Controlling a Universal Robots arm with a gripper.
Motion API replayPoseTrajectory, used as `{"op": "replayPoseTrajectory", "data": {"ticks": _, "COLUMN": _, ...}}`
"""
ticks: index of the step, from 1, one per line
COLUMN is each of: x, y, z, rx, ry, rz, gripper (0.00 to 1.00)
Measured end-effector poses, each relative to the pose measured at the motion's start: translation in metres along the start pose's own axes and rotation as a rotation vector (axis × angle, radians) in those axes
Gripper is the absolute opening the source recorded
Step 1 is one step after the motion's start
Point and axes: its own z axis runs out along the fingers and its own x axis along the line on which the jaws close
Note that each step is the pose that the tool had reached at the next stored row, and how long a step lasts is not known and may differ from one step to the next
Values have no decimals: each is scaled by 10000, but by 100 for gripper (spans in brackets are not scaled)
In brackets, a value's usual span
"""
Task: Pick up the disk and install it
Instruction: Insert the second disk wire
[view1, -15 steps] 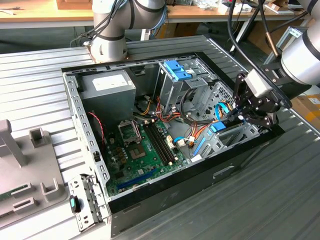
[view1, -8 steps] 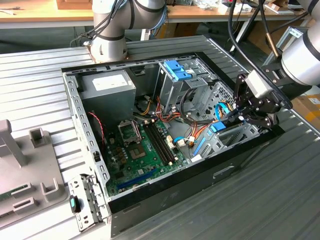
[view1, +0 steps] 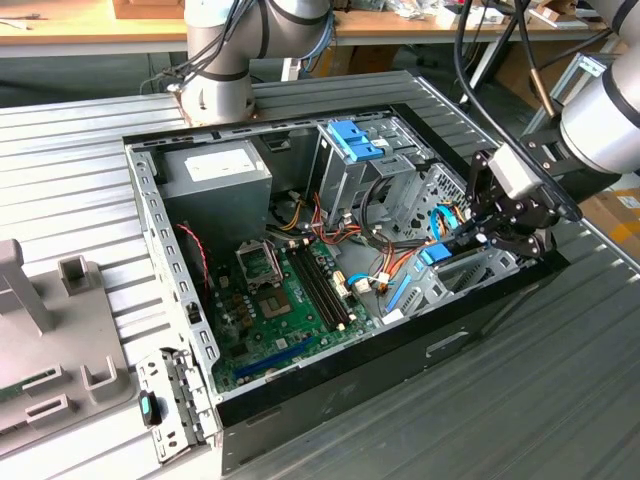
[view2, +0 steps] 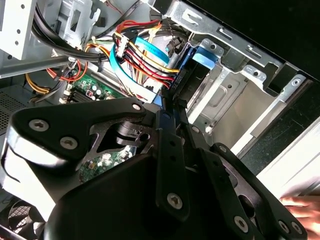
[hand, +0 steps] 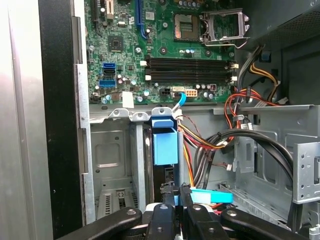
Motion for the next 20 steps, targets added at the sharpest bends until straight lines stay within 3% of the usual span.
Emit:
{"op": "replayPoseTrajectory", "data": {"ticks": 3, "x": 10, "y": 0, "z": 38, "rx": 0, "ry": 2, "rz": -1, "gripper": 16}}
{"op": "replayPoseTrajectory", "data": {"ticks": 10, "x": 11, "y": 0, "z": 45, "rx": 0, "ry": -2, "rz": 0, "gripper": 16}}
{"op": "replayPoseTrajectory", "data": {"ticks": 13, "x": 12, "y": 0, "z": 46, "rx": 0, "ry": -3, "rz": 0, "gripper": 24}}
{"op": "replayPoseTrajectory", "data": {"ticks": 16, "x": 6, "y": 0, "z": 23, "rx": 0, "ry": -4, "rz": 0, "gripper": 24}}
{"op": "replayPoseTrajectory", "data": {"ticks": 20, "x": -14, "y": 0, "z": -66, "rx": 0, "ry": -2, "rz": 0, "gripper": 24}}
